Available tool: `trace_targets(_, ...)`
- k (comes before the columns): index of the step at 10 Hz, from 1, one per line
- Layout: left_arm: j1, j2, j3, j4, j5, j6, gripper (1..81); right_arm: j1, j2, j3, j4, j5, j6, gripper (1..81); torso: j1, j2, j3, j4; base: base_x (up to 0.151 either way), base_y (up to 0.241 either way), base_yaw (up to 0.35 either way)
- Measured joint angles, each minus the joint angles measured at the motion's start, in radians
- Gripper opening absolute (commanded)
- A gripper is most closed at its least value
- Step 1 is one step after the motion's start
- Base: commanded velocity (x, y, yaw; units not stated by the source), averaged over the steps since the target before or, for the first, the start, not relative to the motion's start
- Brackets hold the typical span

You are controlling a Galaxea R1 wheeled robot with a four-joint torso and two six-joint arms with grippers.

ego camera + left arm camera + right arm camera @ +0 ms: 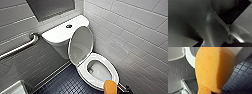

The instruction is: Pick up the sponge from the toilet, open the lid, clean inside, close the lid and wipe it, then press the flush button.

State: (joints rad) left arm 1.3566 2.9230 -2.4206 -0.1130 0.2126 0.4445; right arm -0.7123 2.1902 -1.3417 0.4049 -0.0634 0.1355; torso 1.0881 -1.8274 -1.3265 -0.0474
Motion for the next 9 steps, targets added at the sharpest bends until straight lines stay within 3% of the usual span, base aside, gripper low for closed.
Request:
trace_targets(5,-0.005,-0.006,0.004,0.000,0.000,0.000,81.1,-0.153,-0.271,0.146,-0.021,0.123,0.000,1.0,0.000,0.000,0.000,0.000,0.000,0.000,0.000)
trace_targets(9,-0.034,-0.068,0.090,0.000,0.001,-0.001,81.1,-0.381,-0.306,0.138,-0.026,0.148,-0.003,1.0,-0.024,0.039,0.000,0.000,0.000,0.000,0.000)
